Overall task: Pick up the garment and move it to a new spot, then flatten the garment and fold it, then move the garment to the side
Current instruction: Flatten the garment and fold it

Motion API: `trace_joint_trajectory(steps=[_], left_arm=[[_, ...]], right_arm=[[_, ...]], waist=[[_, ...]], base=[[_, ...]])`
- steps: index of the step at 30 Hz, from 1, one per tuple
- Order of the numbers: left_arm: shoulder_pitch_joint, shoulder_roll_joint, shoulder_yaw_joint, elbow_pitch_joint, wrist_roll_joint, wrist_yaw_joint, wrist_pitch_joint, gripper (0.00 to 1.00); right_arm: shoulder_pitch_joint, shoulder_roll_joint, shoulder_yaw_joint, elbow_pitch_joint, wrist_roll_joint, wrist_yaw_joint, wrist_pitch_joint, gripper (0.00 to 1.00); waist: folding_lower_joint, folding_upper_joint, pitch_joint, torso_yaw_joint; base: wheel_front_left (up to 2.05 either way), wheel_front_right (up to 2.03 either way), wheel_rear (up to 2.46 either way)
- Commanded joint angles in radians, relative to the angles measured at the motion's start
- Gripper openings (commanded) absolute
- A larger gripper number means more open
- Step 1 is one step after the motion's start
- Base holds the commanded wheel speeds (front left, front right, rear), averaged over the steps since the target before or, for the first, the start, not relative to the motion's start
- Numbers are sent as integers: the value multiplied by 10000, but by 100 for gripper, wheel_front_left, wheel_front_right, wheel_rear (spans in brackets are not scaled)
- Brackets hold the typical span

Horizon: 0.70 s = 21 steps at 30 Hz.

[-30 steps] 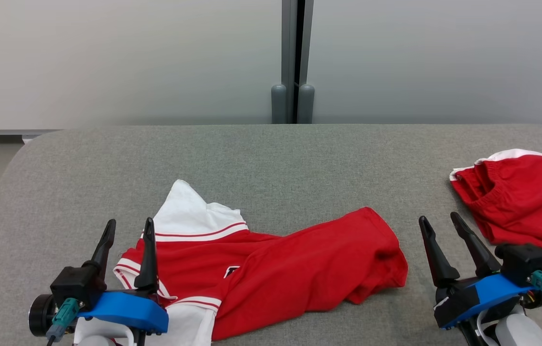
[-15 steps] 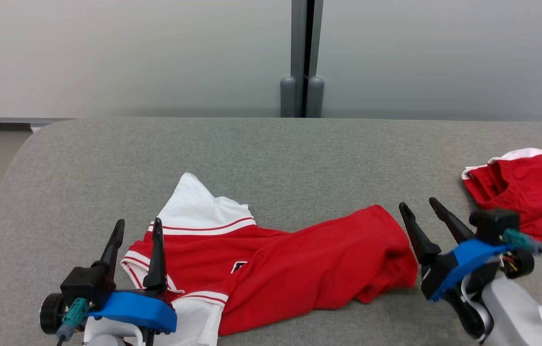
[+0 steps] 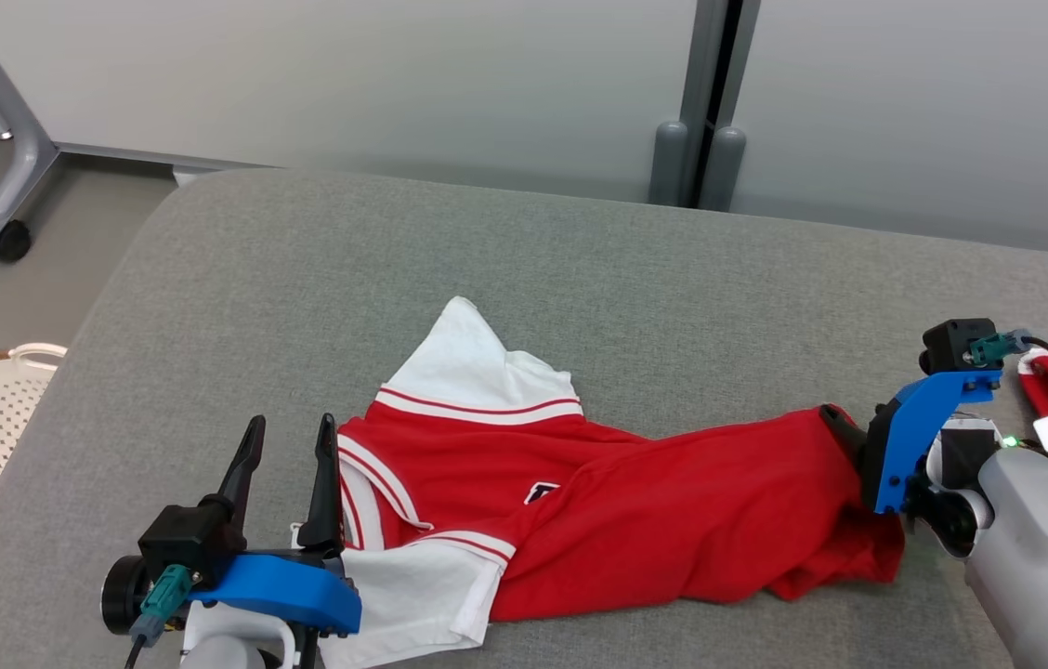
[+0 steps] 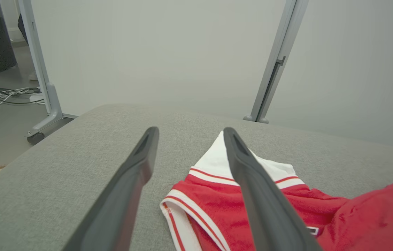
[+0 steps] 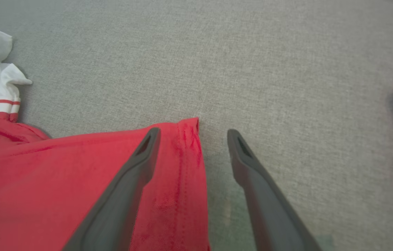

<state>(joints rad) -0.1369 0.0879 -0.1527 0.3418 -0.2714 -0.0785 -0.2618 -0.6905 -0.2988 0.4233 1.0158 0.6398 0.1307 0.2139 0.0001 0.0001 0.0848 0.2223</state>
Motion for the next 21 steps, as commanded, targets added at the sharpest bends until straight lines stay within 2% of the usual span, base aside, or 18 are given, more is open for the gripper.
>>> trace_joint_trajectory(steps=[1,8,10,11,12,13,21], left_arm=[[-131,-44,59,30,67,-38,-43,100],[-135,-167,302,94,222,-182,-43,100],[-145,-188,360,103,276,-207,-43,100],[-153,-196,390,106,277,-226,-43,100],[-166,-209,416,116,302,-242,-43,100],[-183,-222,436,123,329,-254,-43,100],[-232,-271,595,245,460,-343,-43,100]], right_arm=[[-225,-66,34,251,24,1,169,100],[-458,78,262,906,426,1,528,100],[-517,73,371,949,506,1,543,56],[-551,62,419,979,528,1,509,44],[-571,58,460,1003,571,1,471,18],[-589,61,499,1022,599,1,410,0],[-680,91,794,944,839,1,-443,0]], waist=[[-1,-1,127,189],[-1,-1,247,400],[-1,-1,278,392],[-1,-1,294,379],[-1,-1,308,361],[-1,-1,321,342],[-1,-1,286,112]], base=[[0,0,0],[0,0,0],[0,0,0],[0,0,0],[0,0,0],[0,0,0],[0,0,0]])
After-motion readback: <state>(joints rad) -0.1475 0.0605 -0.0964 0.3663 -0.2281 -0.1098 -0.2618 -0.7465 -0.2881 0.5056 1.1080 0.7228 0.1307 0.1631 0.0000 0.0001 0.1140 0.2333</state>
